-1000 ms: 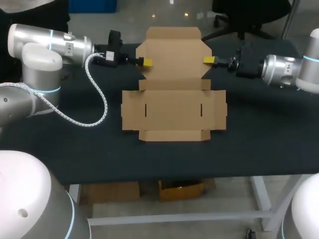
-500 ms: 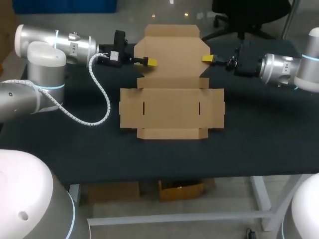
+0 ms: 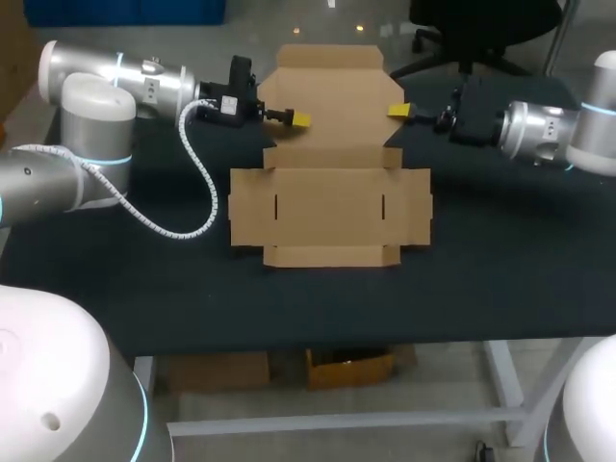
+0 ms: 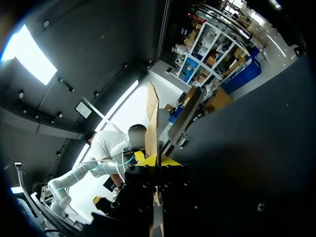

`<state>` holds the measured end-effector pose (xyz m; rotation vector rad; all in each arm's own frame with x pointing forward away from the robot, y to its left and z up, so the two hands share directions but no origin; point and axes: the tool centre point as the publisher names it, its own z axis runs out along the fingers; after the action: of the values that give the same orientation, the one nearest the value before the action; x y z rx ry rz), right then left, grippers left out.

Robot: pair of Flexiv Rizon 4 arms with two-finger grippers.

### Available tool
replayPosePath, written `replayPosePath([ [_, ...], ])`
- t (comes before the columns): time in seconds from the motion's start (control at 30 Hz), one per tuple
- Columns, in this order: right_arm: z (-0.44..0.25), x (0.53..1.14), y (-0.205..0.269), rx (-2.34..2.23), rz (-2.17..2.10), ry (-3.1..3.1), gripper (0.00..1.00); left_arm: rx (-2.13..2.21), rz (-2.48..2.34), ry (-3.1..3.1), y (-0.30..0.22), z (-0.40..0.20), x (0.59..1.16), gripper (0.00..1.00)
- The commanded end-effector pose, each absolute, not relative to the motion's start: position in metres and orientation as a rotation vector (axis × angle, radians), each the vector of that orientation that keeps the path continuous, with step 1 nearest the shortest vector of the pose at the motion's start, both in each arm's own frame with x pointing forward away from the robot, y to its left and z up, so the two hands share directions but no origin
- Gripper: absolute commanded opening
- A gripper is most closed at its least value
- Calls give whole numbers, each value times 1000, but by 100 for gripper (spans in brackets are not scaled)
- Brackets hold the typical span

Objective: Assemble the packaging by folding the flat box into shape, placing the metal phone stand inside, and closing the box properly

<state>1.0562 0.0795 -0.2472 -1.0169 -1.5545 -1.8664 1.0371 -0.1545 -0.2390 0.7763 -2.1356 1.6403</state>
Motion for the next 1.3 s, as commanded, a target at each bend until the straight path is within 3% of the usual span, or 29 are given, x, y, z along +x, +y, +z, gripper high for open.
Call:
replayPosePath([
  [0.03, -248, 1058, 80, -1003, -1872, -1549, 0, 763, 1635, -2134, -157, -239, 1039, 30],
  [0.47, -247, 1058, 81, -990, -1879, -1546, 0, 752, 1639, -2139, -160, -239, 1039, 23],
  [0.73, -246, 1058, 81, -986, -1881, -1545, 0, 739, 1641, -2141, -161, -239, 1039, 0],
  [1.2, -241, 1058, 78, -979, -1889, -1542, 0, 735, 1658, -2132, -159, -238, 1039, 0],
  [1.3, -240, 1057, 75, -986, -1893, -1546, 8, 739, 1663, -2133, -157, -237, 1040, 0],
])
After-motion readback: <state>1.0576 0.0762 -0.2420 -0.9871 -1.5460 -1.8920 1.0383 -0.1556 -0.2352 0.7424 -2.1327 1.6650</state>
